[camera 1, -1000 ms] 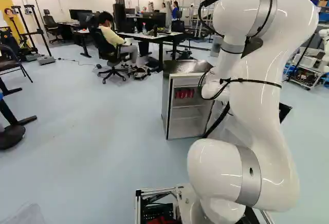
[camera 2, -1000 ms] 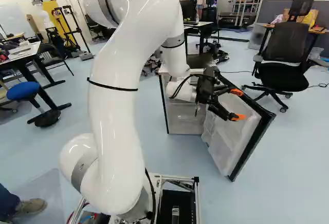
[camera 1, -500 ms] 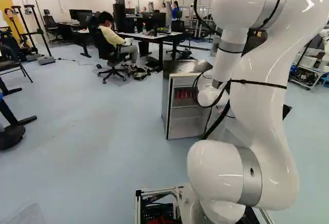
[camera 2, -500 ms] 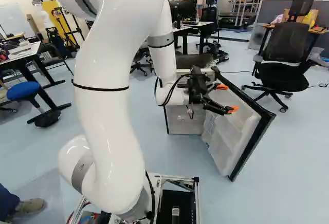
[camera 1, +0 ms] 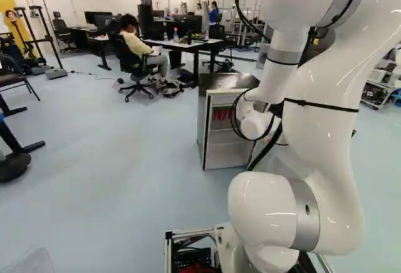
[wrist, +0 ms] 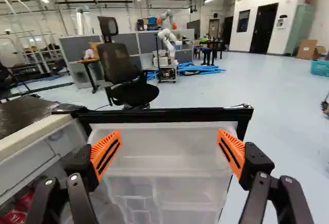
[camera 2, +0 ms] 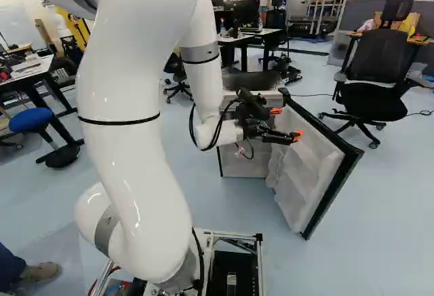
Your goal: Grab a drink from the fridge
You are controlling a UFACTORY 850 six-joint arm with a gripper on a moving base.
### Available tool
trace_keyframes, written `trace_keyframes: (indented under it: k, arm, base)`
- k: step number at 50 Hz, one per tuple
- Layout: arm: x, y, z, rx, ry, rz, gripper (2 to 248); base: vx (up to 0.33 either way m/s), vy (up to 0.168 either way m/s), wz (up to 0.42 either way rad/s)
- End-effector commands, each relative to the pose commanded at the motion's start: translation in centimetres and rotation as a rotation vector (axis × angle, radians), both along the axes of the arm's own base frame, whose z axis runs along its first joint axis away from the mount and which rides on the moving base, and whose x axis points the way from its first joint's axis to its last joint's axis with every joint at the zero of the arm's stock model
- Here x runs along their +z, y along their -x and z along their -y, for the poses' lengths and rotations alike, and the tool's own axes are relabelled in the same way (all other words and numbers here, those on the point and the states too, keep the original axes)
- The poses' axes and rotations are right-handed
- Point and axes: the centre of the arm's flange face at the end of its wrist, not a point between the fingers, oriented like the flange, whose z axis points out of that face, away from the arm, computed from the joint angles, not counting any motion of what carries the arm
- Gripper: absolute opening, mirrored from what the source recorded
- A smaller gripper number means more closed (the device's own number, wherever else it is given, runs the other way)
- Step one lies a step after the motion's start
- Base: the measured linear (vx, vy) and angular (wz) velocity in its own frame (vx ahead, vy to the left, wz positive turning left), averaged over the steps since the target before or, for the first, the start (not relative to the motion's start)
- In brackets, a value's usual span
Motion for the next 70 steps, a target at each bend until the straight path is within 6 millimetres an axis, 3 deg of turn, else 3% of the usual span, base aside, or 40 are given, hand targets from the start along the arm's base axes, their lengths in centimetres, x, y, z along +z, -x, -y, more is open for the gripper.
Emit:
trace_keyframes:
  k: [44,70]
  arm:
    - [-0.4,-2.6,-2.8,0.462,-0.016,-0.063,247]
    - [-3.3,-3.8,-4.8,0.736,-0.062,-0.165,247]
  base:
    - [0.0,0.0,0.0]
    - [0.0,0.0,0.0]
